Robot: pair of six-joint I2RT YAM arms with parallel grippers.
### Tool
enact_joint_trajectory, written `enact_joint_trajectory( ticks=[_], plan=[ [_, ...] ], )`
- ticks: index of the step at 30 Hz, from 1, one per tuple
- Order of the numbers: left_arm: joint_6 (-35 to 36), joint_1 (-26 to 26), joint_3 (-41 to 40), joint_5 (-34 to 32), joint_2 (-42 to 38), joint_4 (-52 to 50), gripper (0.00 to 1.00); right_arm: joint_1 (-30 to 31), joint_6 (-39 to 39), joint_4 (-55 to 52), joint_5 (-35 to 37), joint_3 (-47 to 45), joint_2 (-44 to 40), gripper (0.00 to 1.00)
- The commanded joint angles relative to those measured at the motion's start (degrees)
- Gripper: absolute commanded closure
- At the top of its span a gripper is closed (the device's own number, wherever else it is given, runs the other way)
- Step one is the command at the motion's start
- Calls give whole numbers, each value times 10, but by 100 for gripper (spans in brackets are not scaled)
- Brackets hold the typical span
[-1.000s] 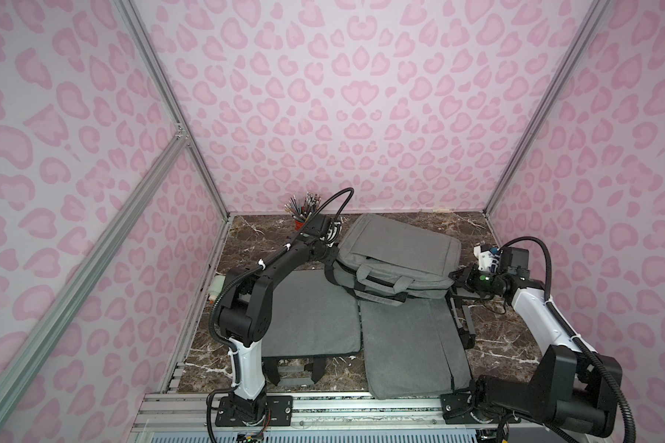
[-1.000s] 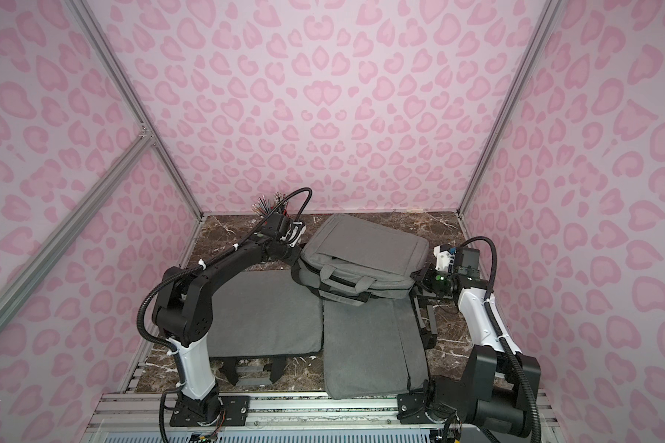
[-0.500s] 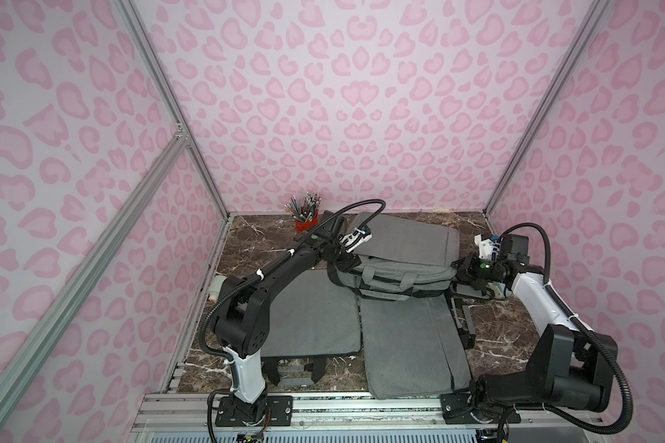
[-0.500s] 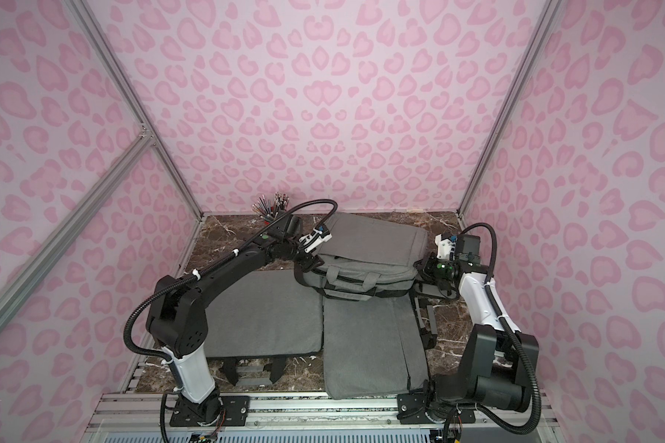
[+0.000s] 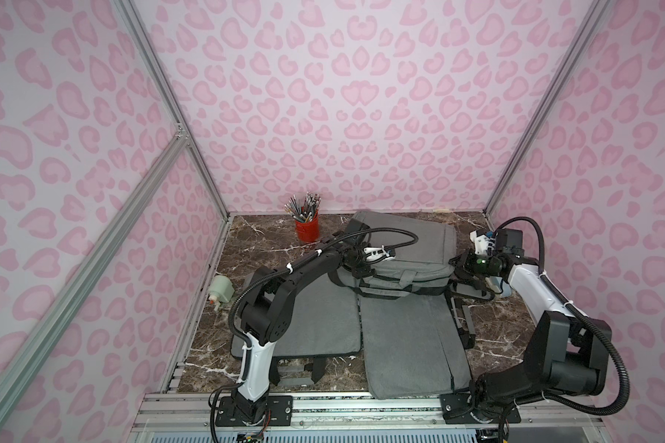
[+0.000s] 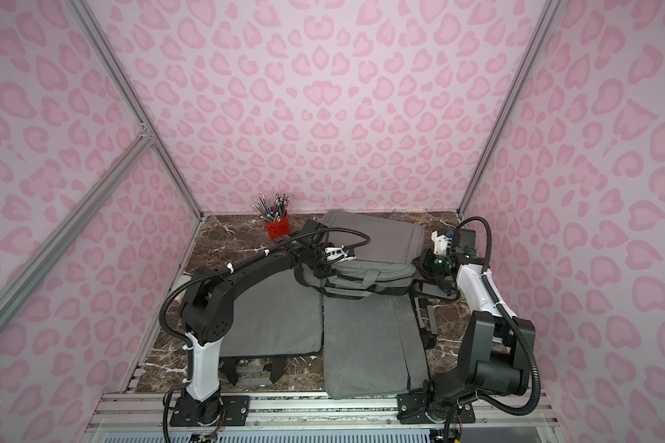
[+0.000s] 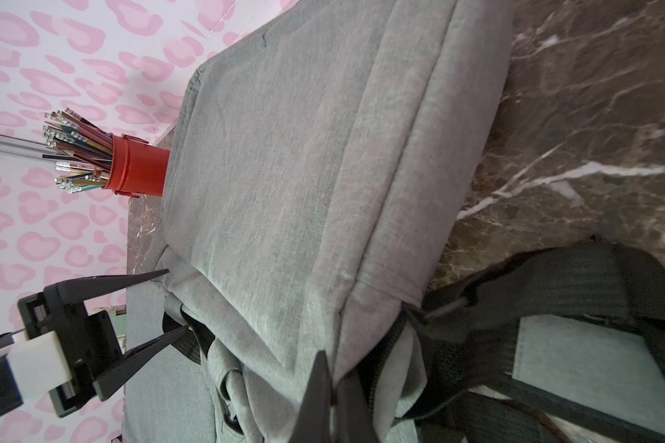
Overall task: Open the zippered laptop bag and take out the laptop
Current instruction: Open the bag flap on the zippered laptop bag.
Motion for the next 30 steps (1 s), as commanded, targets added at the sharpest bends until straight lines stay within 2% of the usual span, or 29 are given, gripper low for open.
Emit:
enact_joint_trajectory(
  ticks=[1,8,10,13,17,21,30],
  plan=[
    [16,-3,21,-26,22,11,34,1,-10,15,-3,6,5,100],
    [14,-4,53,-72,53,8,40,1,-12,11,-7,4,5,100],
    [10,-4,56,-75,54,6,49,1,-12,13,-9,2,4,100],
    [-6,-4,64,-71,50,-3,73,1,-10,16,-10,-2,4,100],
    [-43,-3,82,-53,34,-20,96,1,2,32,-10,-9,1,100],
    [-95,-3,114,-22,17,-51,98,2,23,64,3,-22,-5,99],
    [-280,-3,231,59,37,-123,98,12,71,139,61,-45,-40,61]
  ],
)
